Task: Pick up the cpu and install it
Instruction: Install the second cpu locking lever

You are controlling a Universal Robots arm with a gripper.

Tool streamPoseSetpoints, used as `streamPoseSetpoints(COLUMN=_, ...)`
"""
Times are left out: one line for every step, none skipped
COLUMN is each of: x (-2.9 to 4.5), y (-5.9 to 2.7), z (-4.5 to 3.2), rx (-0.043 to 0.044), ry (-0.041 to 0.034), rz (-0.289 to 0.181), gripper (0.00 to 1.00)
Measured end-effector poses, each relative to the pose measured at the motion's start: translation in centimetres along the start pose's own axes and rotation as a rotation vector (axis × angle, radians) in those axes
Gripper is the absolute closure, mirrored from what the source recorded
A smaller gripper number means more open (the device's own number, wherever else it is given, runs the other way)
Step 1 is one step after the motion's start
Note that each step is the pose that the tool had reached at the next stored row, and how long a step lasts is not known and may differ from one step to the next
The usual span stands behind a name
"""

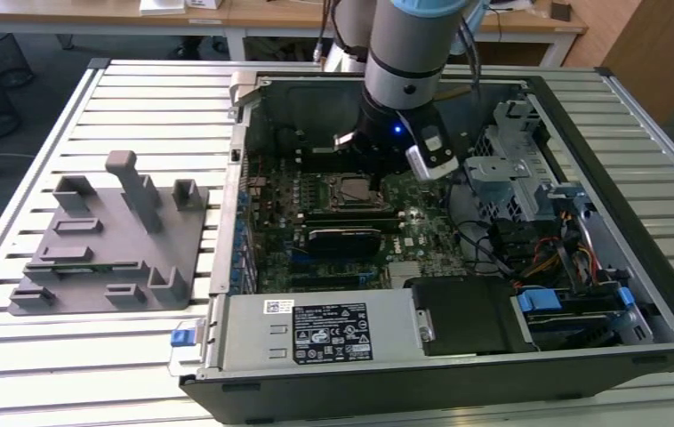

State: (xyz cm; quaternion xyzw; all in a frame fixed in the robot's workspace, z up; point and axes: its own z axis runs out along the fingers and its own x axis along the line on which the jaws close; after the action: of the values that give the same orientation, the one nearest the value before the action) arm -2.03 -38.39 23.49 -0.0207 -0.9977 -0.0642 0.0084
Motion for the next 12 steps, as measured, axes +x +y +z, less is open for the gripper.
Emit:
streamPoseSetpoints(x=-0.01, y=-0.32, z=-0.04, rx=-0.0002, ry=0.0, rz=0.0, gripper=0.89)
streamPoseSetpoints(x=-0.02, y=-0.59, z=-0.07, rx=-0.0006, ry=0.0, rz=0.0, gripper=0.89)
streamPoseSetpoints(x=-0.03, y=-0.75, z=-0.09, rx=-0.0004, ry=0.0002, rz=0.0, gripper=0.89)
streamPoseSetpoints(x=-0.04, y=-0.86, z=-0.11, rx=-0.0004, ry=0.0014, rz=0.0, gripper=0.89)
streamPoseSetpoints(x=-0.04, y=-0.87, z=-0.08, rx=-0.0013, ry=0.0099, rz=0.001, gripper=0.89)
streamPoseSetpoints(x=-0.04, y=-0.88, z=-0.08, rx=-0.0017, ry=0.0224, rz=0.003, gripper=0.89)
streamPoseSetpoints(x=-0.04, y=-0.88, z=-0.08, rx=-0.0033, ry=0.0328, rz=0.004, gripper=0.89)
streamPoseSetpoints(x=-0.03, y=-0.93, z=-0.06, rx=-0.0057, ry=0.0378, rz=0.005, gripper=0.89)
streamPoseSetpoints(x=0.01, y=-1.05, z=-0.03, rx=-0.0068, ry=0.0379, rz=0.004, gripper=0.89)
streamPoseSetpoints(x=0.11, y=-1.23, z=0.02, rx=-0.0075, ry=0.038, rz=0.004, gripper=0.89)
streamPoseSetpoints(x=0.29, y=-1.56, z=0.09, rx=-0.0075, ry=0.0382, rz=0.002, gripper=0.89)
streamPoseSetpoints(x=0.42, y=-1.66, z=0.14, rx=-0.0076, ry=0.0385, rz=0.0, gripper=0.89)
